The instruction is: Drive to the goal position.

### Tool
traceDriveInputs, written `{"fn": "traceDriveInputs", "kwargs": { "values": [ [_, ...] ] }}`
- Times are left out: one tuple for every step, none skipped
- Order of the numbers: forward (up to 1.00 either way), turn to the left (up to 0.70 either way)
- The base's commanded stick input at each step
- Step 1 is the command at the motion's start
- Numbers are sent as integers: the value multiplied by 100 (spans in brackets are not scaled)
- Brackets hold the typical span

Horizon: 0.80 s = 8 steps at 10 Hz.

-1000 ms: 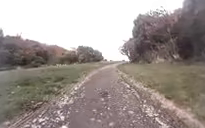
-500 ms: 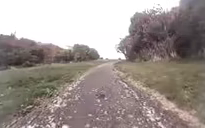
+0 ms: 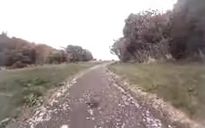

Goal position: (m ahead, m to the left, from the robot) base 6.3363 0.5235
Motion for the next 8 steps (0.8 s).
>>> {"fn": "traceDriveInputs", "kwargs": {
  "values": [
    [70,-7],
    [70,-5],
    [70,-2],
    [70,0],
    [70,0],
    [70,0],
    [70,0],
    [70,0]
  ]
}}
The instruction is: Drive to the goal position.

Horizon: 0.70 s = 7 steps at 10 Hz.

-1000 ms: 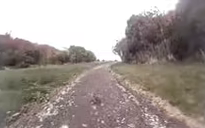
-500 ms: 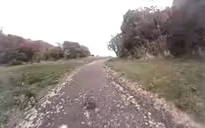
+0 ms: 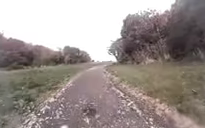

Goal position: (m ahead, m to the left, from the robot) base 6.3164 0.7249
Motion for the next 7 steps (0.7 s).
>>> {"fn": "traceDriveInputs", "kwargs": {
  "values": [
    [70,0],
    [70,0],
    [70,0],
    [70,0],
    [70,0],
    [70,0],
    [70,0]
  ]
}}
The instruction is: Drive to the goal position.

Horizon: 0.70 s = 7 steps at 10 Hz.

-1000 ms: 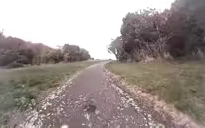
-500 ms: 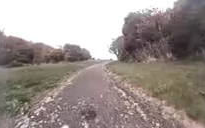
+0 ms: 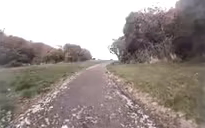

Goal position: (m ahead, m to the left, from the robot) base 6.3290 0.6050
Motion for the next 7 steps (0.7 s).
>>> {"fn": "traceDriveInputs", "kwargs": {
  "values": [
    [70,0],
    [70,0],
    [70,0],
    [70,0],
    [70,0],
    [70,0],
    [70,0]
  ]
}}
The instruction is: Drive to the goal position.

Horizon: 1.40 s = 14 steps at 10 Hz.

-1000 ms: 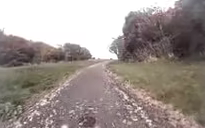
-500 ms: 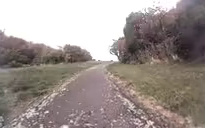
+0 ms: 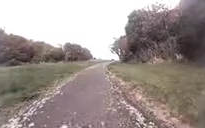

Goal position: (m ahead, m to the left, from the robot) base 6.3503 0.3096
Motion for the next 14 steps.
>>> {"fn": "traceDriveInputs", "kwargs": {
  "values": [
    [70,0],
    [70,0],
    [70,15],
    [70,33],
    [70,29],
    [70,24],
    [70,17],
    [70,3],
    [70,0],
    [70,0],
    [70,0],
    [70,0],
    [70,0],
    [70,0]
  ]
}}
